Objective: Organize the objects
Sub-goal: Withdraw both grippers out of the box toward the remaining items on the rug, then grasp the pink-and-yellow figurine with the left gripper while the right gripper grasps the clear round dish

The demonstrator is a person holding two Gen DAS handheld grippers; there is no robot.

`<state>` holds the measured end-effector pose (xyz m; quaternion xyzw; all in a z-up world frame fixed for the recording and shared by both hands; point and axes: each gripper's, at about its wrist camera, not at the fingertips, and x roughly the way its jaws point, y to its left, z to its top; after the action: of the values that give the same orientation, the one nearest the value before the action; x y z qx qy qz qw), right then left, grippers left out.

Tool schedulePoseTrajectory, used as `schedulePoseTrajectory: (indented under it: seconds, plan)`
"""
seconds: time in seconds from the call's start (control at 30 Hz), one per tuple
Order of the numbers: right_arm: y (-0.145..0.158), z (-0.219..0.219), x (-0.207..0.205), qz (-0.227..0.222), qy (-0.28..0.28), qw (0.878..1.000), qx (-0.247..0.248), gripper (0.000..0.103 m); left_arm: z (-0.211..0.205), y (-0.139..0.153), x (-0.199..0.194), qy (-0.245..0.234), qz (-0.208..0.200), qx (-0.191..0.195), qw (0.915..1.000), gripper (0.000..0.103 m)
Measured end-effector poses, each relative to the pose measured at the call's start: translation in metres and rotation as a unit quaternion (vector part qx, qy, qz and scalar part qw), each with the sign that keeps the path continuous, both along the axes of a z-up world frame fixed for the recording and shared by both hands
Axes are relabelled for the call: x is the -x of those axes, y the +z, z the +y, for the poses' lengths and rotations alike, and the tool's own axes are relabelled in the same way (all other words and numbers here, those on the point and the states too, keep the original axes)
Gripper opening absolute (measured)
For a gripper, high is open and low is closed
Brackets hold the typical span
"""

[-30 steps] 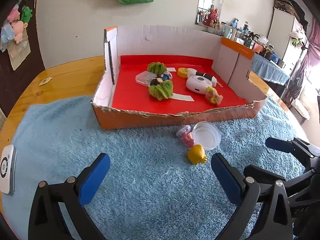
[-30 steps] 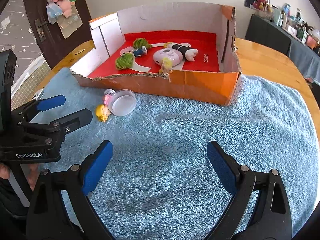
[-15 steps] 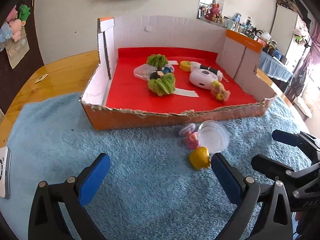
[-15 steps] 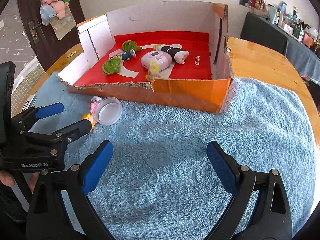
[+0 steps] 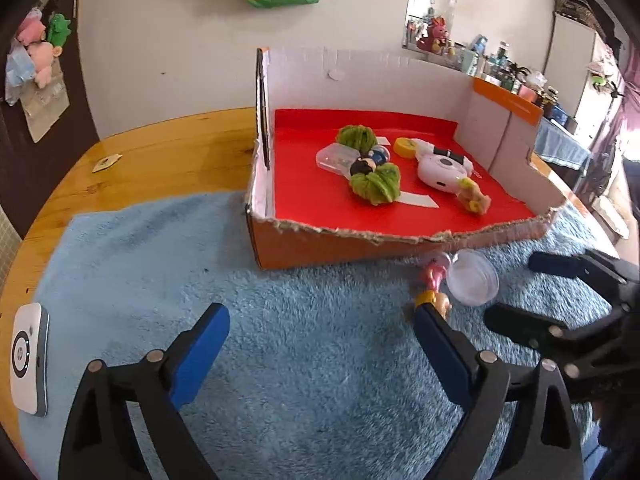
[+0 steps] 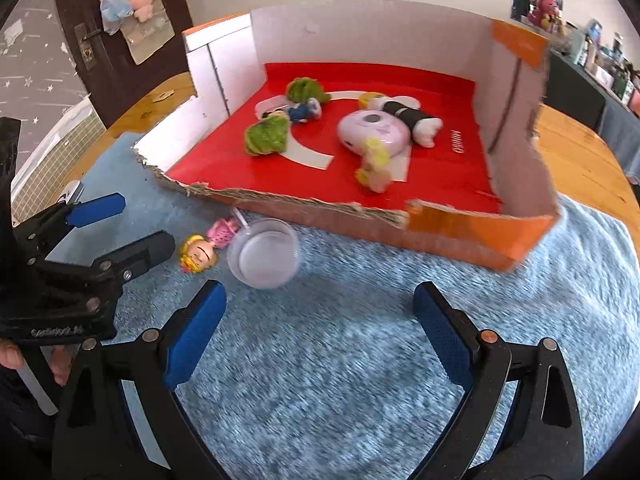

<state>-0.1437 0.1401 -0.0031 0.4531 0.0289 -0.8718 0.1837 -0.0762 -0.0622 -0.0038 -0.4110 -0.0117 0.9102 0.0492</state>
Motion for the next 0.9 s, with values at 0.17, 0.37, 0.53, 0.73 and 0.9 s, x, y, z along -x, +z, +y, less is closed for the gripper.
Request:
schedulePoseTrajectory:
  seconds: [0.17, 0.37, 0.53, 0.73, 0.9]
  plan:
    - [-0.003, -0.009, 0.008, 0.003, -0.006, 1.0, -0.004, 0.096, -0.011, 0.004, -0.008, -0.005, 0.003, -0.008, 1.0, 0.095]
    - [-0.004, -0.001, 0.005, 0.022, -0.048, 0.998, -0.031, 0.096, -0.004, 0.006, -0.011, -0.029, 0.004, -0.007, 0.9995, 0.095]
    - [0.0, 0.024, -0.002, 0.029, -0.088, 0.995, -0.031, 0.096, 0.016, 0.006, -0.007, -0.069, 0.013, -0.005, 0.9975, 0.09]
    - [-0.002, 0.013, 0.004, 0.019, -0.05, 0.998, -0.029, 0.075, 0.037, 0.001, 0.001, -0.114, 0.007, 0.008, 0.9935, 0.067]
    - [-0.002, 0.005, 0.006, 0.026, -0.035, 0.998, -0.036, 0.065, 0.044, -0.003, 0.006, -0.137, 0.002, 0.017, 0.9904, 0.057]
